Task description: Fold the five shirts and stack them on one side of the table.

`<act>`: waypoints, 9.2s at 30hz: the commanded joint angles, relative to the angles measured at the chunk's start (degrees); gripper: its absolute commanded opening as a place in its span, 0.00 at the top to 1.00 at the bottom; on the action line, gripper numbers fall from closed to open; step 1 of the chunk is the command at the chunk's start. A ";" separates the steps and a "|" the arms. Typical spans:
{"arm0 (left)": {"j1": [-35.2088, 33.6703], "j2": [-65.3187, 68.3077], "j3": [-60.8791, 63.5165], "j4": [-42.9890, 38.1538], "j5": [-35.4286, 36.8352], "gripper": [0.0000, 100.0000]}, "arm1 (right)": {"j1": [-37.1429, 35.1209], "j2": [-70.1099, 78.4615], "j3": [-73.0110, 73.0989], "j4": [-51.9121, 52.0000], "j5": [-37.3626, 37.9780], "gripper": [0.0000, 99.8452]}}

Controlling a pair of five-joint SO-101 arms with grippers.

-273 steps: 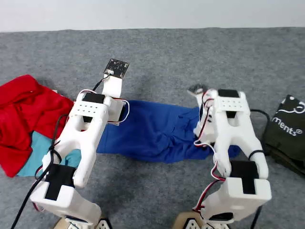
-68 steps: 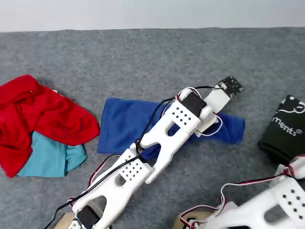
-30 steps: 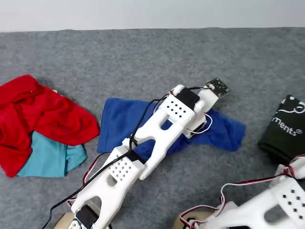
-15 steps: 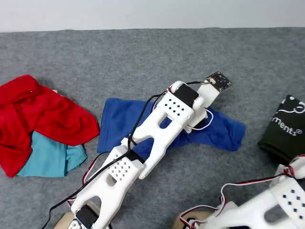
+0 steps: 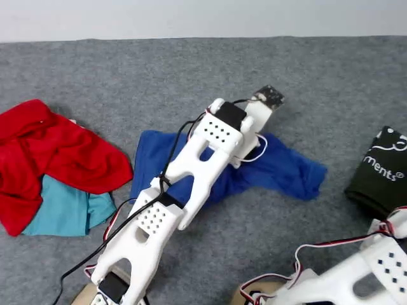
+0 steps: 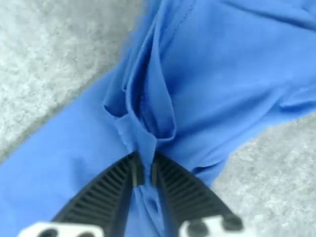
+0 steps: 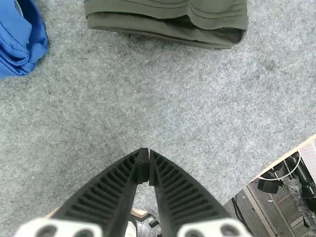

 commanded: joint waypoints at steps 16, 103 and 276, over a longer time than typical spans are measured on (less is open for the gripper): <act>-1.67 -4.66 -1.89 1.58 0.26 0.88 | -0.04 -0.84 -0.26 -0.22 0.18 0.99; -1.85 -23.21 1.27 1.58 1.76 0.92 | -7.34 -0.92 3.16 -0.75 -1.93 0.99; -40.35 -87.21 64.31 1.58 -2.64 0.91 | -30.99 61.93 -30.33 8.40 35.78 0.77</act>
